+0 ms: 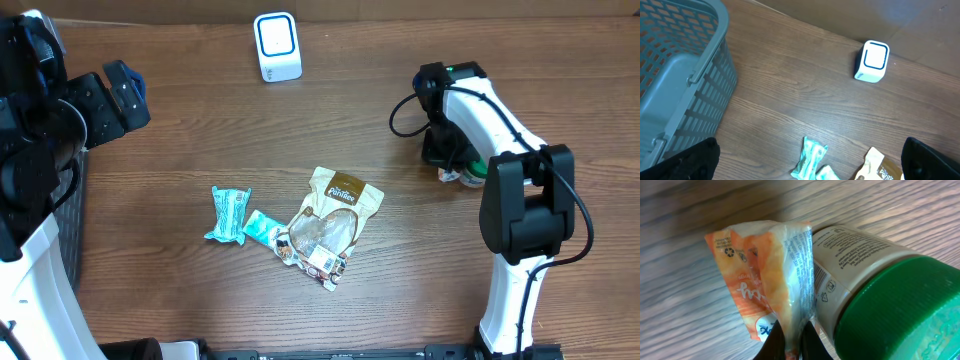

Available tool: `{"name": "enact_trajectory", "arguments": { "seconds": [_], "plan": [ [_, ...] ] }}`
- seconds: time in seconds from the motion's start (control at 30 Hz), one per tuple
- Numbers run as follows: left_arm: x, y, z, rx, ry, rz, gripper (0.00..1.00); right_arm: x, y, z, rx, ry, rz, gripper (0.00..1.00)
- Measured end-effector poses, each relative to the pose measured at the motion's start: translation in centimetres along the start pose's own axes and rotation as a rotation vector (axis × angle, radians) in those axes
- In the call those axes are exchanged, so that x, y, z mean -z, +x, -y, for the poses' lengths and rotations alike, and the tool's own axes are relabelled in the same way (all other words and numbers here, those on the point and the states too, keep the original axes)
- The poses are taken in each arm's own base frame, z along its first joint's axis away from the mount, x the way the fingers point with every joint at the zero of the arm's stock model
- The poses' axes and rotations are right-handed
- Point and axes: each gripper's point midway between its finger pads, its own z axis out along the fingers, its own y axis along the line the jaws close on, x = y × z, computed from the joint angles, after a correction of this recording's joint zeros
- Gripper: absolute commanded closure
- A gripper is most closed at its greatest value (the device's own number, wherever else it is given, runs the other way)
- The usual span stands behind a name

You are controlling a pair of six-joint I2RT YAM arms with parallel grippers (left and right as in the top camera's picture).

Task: Scan the item barcode
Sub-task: 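Carry the orange packet back to the right beside the jar, then set the orange packet down by the jar and open right gripper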

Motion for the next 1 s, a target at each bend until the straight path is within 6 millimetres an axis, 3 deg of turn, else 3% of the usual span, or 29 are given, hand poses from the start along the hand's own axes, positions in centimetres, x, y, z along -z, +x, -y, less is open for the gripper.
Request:
{"name": "enact_trajectory", "arguments": {
  "seconds": [0.43,0.47,0.5,0.57,0.87,1.0],
  "plan": [
    [0.0,0.0,0.0,0.000,0.000,0.000,0.00,-1.5,-1.2,4.2,-0.104,0.020,-0.031,0.96],
    [0.0,0.0,0.0,0.000,0.000,0.000,0.01,-1.6,-1.3,4.4,-0.111,0.020,-0.033,0.86],
    [0.0,0.0,0.0,0.000,0.000,0.000,0.00,-1.8,-1.4,4.9,-0.124,0.019,-0.035,0.57],
    [0.0,0.0,0.0,0.000,0.000,0.000,0.01,-1.9,-1.5,4.9,-0.129,0.009,-0.039,0.40],
    [0.0,0.0,0.0,0.000,0.000,0.000,0.01,-1.8,-0.3,3.6,-0.043,-0.081,-0.100,0.37],
    [0.0,0.0,0.0,0.000,0.000,0.000,0.00,-0.6,-0.3,3.0,-0.018,-0.132,-0.114,0.36]
  ]
}}
